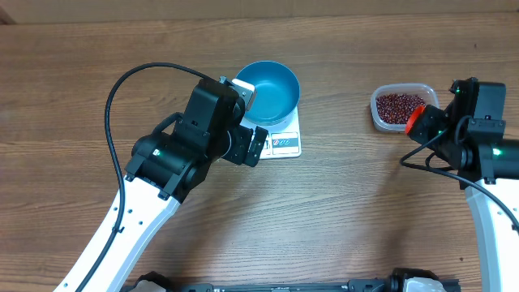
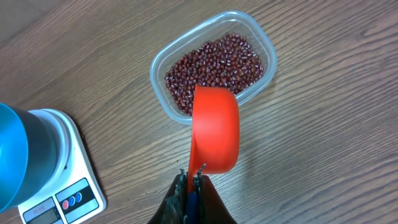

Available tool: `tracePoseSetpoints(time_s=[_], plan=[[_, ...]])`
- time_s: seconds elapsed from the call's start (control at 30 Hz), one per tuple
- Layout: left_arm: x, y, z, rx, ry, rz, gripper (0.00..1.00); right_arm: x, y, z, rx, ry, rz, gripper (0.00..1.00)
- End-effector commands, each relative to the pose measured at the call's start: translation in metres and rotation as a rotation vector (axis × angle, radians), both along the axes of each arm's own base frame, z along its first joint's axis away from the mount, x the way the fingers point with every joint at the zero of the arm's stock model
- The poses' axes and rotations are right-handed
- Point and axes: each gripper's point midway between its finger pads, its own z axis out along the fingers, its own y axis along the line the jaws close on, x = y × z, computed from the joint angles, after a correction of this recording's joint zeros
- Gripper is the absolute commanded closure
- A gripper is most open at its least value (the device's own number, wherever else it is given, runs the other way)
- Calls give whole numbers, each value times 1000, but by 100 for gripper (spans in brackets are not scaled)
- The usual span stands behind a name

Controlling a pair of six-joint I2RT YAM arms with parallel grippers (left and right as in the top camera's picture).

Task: Scoop item into bowl and weigh 150g on scale
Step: 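Withdraw the left gripper from the scale and hold it beside the bowl, then lower the red cup with the right gripper into the bean tub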

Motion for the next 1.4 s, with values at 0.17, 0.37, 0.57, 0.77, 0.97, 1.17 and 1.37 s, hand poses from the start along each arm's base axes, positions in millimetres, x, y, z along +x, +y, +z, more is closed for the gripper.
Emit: tracePoseSetpoints(time_s=[0.17, 0.37, 0.57, 0.77, 0.97, 1.17, 1.37], plan=[[3, -4, 4, -10, -6, -3, 0, 19, -1, 18, -76, -63, 107, 96], [3, -4, 4, -10, -6, -3, 0, 52, -6, 5, -146, -19, 208, 96], [3, -4, 4, -10, -6, -3, 0, 78, -19, -2, -262, -35, 259, 96], [3, -4, 4, -10, -6, -3, 0, 97, -23, -23, -380, 4, 406, 96], [3, -4, 4, -10, -6, -3, 0, 92, -22, -50, -374, 80, 443, 96], [3, -4, 4, -10, -6, -3, 0, 85, -44, -63, -387, 105, 427, 96], [3, -4, 4, -10, -6, -3, 0, 81, -63, -67, -307, 80, 396, 96]])
